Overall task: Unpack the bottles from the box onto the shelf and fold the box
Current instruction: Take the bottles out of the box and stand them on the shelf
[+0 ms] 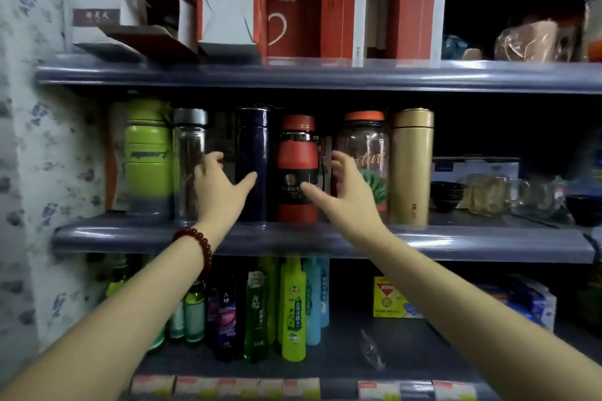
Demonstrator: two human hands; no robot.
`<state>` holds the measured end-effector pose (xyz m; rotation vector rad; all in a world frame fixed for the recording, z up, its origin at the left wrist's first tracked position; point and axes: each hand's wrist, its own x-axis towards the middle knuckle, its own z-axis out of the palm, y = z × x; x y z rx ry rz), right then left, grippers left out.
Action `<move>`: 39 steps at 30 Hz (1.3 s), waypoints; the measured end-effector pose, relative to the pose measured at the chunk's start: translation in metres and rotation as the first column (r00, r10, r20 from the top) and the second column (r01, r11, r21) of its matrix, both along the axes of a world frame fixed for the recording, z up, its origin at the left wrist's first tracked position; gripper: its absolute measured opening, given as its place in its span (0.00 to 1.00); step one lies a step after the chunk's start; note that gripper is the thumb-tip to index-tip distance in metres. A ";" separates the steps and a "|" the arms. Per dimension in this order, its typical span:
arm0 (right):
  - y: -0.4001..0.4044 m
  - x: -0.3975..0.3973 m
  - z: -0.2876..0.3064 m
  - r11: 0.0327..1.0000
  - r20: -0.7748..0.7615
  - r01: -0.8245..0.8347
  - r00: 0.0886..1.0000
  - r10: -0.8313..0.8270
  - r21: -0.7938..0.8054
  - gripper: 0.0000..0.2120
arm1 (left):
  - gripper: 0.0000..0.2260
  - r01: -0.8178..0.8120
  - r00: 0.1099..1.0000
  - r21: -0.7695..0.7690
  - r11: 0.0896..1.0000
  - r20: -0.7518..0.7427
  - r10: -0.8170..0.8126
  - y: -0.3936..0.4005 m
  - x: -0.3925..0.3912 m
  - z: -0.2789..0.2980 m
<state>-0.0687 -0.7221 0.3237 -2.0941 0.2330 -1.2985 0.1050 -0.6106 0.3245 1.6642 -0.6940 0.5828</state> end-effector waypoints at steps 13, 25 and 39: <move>-0.020 0.064 -0.013 0.965 -0.131 0.129 0.986 -0.101 0.229 0.38 | 0.48 0.297 0.952 0.150 0.943 -0.126 -0.279 -0.007 0.035 -0.013; -0.031 0.083 -0.011 0.972 -0.136 0.141 0.984 -0.116 0.190 0.40 | 0.47 0.300 0.943 0.140 0.944 -0.193 -0.271 -0.011 0.044 -0.014; -0.038 0.087 -0.014 0.971 -0.134 0.132 0.985 -0.106 0.198 0.44 | 0.49 0.467 0.869 0.180 0.866 -0.277 -0.411 -0.006 0.056 -0.008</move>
